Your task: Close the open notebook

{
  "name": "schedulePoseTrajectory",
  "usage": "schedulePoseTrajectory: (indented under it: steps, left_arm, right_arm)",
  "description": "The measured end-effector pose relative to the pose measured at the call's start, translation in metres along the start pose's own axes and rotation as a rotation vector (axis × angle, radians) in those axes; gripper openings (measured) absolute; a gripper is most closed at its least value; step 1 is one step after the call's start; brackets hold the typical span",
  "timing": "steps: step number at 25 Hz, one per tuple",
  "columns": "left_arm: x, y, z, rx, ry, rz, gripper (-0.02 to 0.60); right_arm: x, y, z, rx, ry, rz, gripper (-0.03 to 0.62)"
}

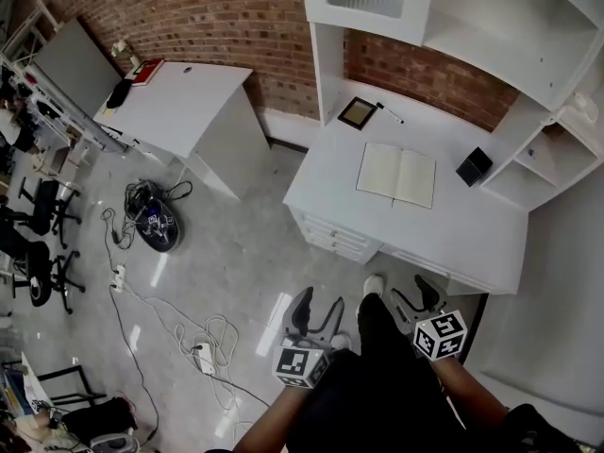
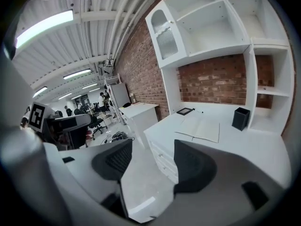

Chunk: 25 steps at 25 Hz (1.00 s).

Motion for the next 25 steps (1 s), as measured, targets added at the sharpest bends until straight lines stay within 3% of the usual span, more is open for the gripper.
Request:
schedulePoseTrajectory:
  steps: [4,12,17,25]
  left_arm:
    - [0.013,0.053,0.009,-0.015,-0.011,-0.029,0.255]
    - [0.031,0.157,0.034,-0.010,-0.003,0.030,0.255]
    - [0.042,0.216,0.044,-0.025,0.008,0.056,0.255]
    - [0.035,0.276,0.087,0.065,-0.073,0.094,0.255]
  right_arm:
    - [0.018,0.032,-0.043,-0.019,0.011,-0.017,0.262]
    - [0.058,0.083,-0.121,-0.071,0.009,-0.034,0.259]
    - [0.061,0.120,-0.155,-0.068,-0.028,0.007,0.258]
    - [0.075,0.189,-0.184,-0.043,-0.076,0.026,0.249]
Point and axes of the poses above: the fingertips, and each gripper's own axes: y forward along the fingers, z to its left, x out of its top, the point moved 6 cm from there along -y, backward along the fingers, and after that the axes turned 9 degrees about -x, right-handed, at the moved point
